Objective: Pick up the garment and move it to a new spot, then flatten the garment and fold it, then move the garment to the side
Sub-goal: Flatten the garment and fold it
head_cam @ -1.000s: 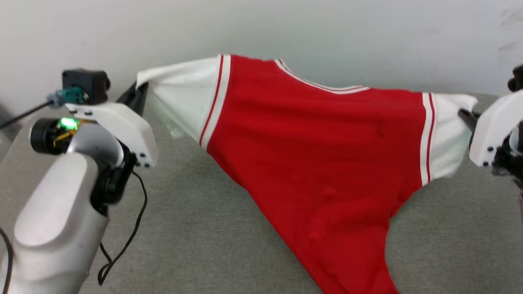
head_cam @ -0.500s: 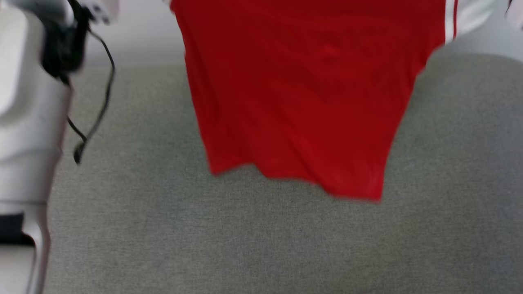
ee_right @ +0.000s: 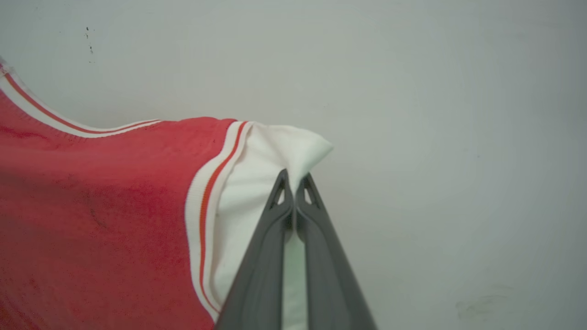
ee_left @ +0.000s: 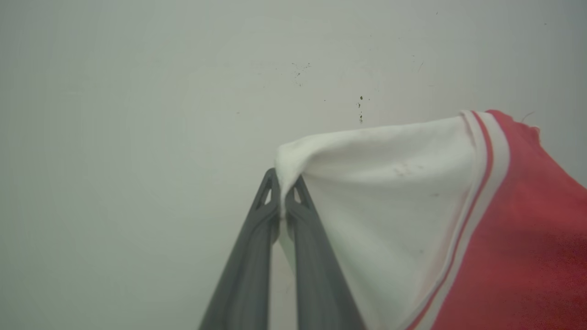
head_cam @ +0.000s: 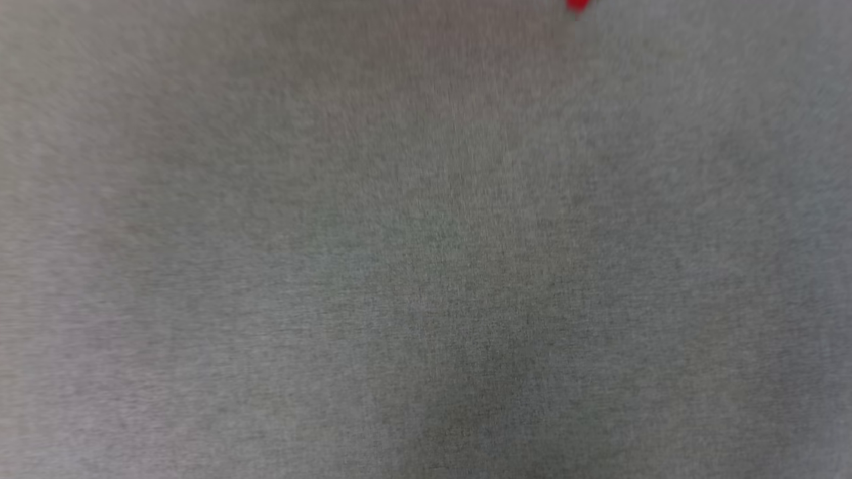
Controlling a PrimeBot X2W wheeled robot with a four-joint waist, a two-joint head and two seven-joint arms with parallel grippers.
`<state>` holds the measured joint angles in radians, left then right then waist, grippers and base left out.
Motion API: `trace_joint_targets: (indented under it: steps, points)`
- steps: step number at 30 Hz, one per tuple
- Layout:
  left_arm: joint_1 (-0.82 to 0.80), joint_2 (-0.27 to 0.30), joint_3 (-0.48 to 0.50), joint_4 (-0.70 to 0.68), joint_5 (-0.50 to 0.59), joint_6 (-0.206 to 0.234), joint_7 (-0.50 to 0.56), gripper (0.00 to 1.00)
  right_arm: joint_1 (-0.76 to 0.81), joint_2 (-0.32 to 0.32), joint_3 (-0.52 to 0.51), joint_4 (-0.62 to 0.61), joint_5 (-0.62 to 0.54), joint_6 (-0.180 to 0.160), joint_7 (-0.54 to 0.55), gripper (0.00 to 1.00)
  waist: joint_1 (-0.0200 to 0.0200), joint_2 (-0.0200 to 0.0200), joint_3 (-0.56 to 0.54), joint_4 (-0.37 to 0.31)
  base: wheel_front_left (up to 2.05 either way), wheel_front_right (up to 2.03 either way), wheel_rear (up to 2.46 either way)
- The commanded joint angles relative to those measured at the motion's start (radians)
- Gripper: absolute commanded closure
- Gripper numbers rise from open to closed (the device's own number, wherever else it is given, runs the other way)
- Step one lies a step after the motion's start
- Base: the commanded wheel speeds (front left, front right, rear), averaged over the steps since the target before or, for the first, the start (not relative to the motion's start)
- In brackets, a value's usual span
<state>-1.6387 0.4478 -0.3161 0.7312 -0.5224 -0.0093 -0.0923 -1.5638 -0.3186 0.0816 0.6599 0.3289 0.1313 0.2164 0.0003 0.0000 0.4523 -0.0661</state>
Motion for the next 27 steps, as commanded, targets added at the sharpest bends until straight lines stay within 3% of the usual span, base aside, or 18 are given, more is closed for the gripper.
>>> trace_joint_targets:
  steps: [1, 8, 14, 20, 27]
  points:
    - [-0.057, 0.005, 0.002, 0.010, 0.006, -0.006, -0.007, 1.00, -0.063, -0.004, 0.005, 0.024, 0.004, -0.001, -0.018, 1.00, -0.0003, 0.0000, 0.109, -0.019, 0.00, 0.00, 0.00]
    - [-0.163, -0.008, -0.005, 0.049, 0.010, -0.024, -0.041, 1.00, -0.218, 0.012, 0.048, 0.136, 0.029, -0.001, -0.090, 1.00, -0.0003, 0.0000, 0.233, -0.019, 0.00, 0.00, 0.00]
    - [-0.150, -0.027, -0.004, 0.102, -0.012, -0.039, -0.064, 1.00, -0.254, 0.030, 0.128, 0.225, 0.073, -0.001, -0.139, 1.00, -0.0003, 0.0000, 0.279, -0.020, 0.00, 0.00, 0.00]
    - [-0.093, -0.048, -0.002, 0.164, -0.046, -0.068, -0.083, 1.00, -0.222, 0.019, 0.230, 0.266, 0.140, -0.001, -0.170, 1.00, -0.0003, 0.0000, 0.261, -0.005, 0.00, 0.00, 0.00]
    - [0.050, -0.068, -0.003, 0.194, -0.096, -0.095, -0.098, 1.00, -0.101, -0.009, 0.346, 0.255, 0.234, -0.001, -0.174, 1.00, -0.0003, 0.0000, 0.155, 0.017, 0.00, 0.00, 0.00]
